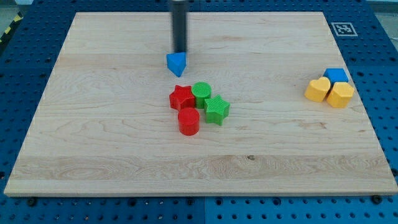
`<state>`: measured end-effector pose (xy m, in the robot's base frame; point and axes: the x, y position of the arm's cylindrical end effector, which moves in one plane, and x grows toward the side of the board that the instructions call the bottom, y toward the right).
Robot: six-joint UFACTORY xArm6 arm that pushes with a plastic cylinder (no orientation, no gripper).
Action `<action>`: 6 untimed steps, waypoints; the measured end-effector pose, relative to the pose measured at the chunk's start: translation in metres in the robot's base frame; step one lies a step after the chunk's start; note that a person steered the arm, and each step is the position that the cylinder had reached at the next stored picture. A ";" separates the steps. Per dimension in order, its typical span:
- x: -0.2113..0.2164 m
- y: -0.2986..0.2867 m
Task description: Move the blue triangle to the center closer to the green circle
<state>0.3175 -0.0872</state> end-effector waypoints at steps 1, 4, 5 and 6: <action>0.010 -0.092; 0.029 0.001; 0.043 0.027; 0.055 0.028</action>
